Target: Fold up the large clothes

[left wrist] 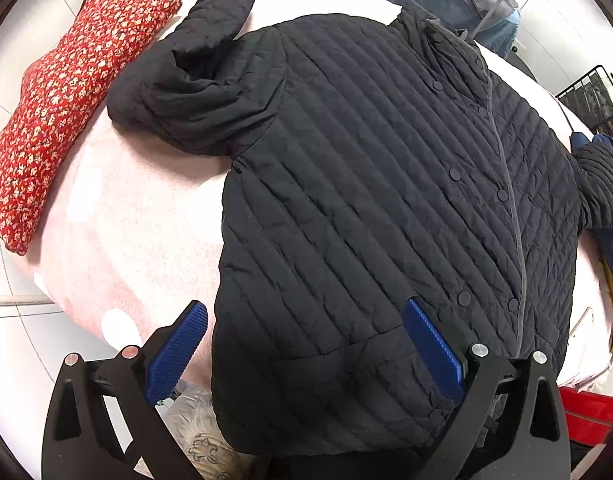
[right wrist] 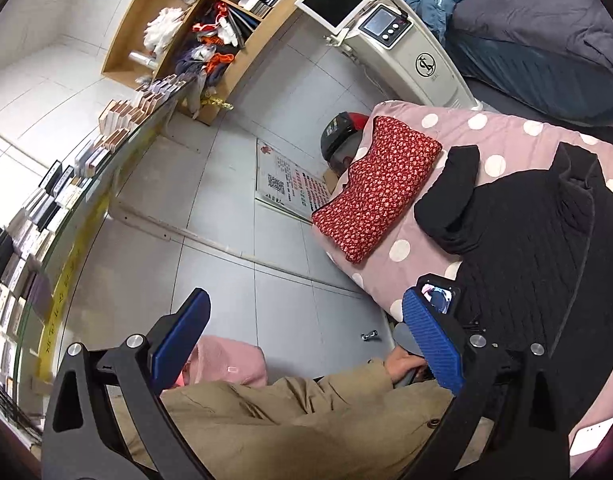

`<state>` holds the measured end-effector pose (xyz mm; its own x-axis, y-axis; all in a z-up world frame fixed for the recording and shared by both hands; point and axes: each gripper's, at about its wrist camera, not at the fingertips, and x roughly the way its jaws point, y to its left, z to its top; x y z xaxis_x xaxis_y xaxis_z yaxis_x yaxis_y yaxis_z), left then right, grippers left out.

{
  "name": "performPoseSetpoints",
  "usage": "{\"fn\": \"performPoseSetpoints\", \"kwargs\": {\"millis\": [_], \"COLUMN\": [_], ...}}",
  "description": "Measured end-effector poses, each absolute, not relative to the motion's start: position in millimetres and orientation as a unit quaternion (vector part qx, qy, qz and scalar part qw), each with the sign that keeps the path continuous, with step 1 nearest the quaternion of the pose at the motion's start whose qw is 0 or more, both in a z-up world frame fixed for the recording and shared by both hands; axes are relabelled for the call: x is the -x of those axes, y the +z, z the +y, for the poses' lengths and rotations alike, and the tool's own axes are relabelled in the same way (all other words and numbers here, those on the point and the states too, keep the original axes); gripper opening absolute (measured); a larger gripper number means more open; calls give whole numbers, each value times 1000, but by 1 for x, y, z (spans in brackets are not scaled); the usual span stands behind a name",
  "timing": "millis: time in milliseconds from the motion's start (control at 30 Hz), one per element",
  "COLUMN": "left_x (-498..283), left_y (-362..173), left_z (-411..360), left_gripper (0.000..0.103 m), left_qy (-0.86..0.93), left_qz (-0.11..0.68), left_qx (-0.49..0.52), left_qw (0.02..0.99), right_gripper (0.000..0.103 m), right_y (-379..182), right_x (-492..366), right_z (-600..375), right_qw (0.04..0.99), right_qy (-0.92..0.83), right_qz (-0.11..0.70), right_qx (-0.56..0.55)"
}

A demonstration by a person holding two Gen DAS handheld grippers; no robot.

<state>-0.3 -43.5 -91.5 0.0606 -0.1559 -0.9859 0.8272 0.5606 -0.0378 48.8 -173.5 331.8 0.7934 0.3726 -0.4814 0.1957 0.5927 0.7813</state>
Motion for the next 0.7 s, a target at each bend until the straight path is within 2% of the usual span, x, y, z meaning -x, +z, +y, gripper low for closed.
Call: {"fn": "performPoseSetpoints", "kwargs": {"millis": [400, 567, 700], "left_x": [0, 0, 2], "left_y": [-92, -91, -88], "left_z": [-50, -55, -61], "left_gripper": [96, 96, 96], "left_qy": [-362, -364, -365], "left_qz": [579, 576, 573], "left_qx": [-292, -294, -291], "left_qw": [669, 671, 674], "right_gripper": [95, 95, 97], "right_y": [329, 325, 292], "right_x": [-45, -21, 5], "right_z": [-183, -206, -249], "right_qw": [834, 828, 814], "right_qy": [54, 43, -21], "right_qz": [318, 295, 272], "right_qx": [-447, -475, -512]}}
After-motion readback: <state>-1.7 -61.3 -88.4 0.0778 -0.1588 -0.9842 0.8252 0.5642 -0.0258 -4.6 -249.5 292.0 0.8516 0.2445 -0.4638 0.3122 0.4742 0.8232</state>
